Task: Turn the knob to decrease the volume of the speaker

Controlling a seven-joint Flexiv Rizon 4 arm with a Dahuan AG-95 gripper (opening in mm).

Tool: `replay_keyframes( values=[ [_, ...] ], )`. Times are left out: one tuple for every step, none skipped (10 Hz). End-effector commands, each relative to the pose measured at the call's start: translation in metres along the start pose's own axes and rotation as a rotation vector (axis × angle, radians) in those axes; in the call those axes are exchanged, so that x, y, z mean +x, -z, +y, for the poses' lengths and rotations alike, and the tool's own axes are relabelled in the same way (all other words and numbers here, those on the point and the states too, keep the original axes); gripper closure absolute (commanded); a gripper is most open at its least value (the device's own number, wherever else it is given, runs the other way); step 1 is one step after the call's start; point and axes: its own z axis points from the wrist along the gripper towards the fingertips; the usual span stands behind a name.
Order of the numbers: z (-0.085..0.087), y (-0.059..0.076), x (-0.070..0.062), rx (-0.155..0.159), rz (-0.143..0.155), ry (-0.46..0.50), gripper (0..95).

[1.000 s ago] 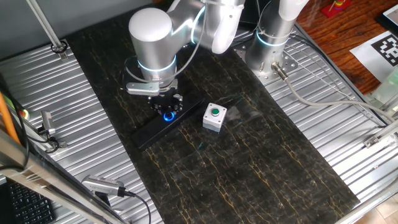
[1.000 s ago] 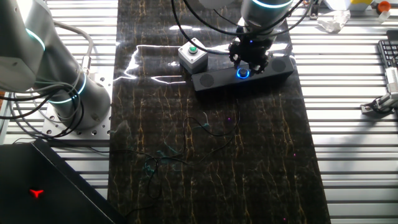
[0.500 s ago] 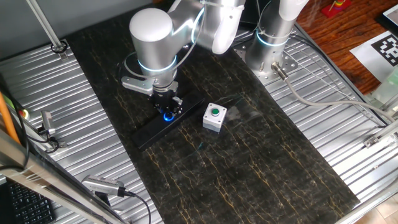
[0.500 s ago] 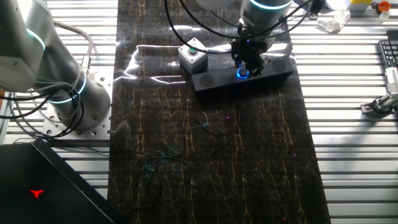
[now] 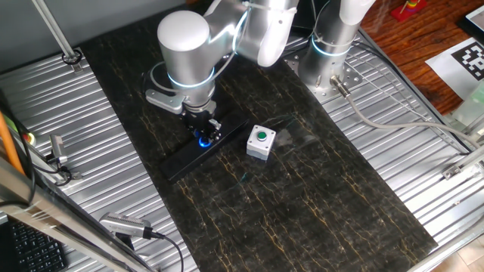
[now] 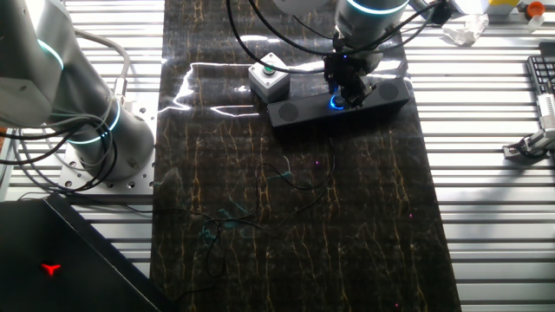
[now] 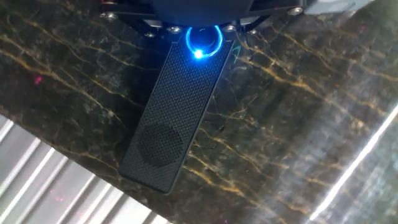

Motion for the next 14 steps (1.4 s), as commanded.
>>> replay_keyframes(
  values=[
    [-0.0002,-0.0018,0.0001,-0.004,-0.004,-0.057,57.0],
    [0.0000,-0.0032,0.0001,-0.005,-0.005,-0.080,57.0],
    [0.0000,-0.0037,0.0001,-0.006,-0.006,-0.097,57.0],
    [0.0000,-0.0037,0.0001,-0.007,-0.006,-0.109,57.0],
    [0.0000,-0.0038,0.0001,-0.006,-0.006,-0.114,76.0],
    [0.0000,-0.0038,0.0001,-0.006,-0.005,-0.115,76.0],
    [0.0001,-0.0043,0.0002,-0.005,-0.005,-0.116,76.0],
    [0.0002,-0.0049,0.0002,-0.005,-0.005,-0.115,76.0],
    [0.0002,-0.0051,0.0002,-0.007,-0.006,-0.110,76.0],
    [0.0002,-0.0049,0.0002,-0.015,-0.014,-0.092,57.0],
    [0.0001,-0.0045,0.0002,-0.023,-0.020,-0.088,57.0],
    [0.0001,-0.0037,0.0001,-0.022,-0.021,-0.063,57.0],
    [0.0001,-0.0035,0.0000,-0.024,-0.027,0.003,57.0],
    [0.0001,-0.0035,0.0000,-0.026,-0.029,0.059,57.0]
  ],
)
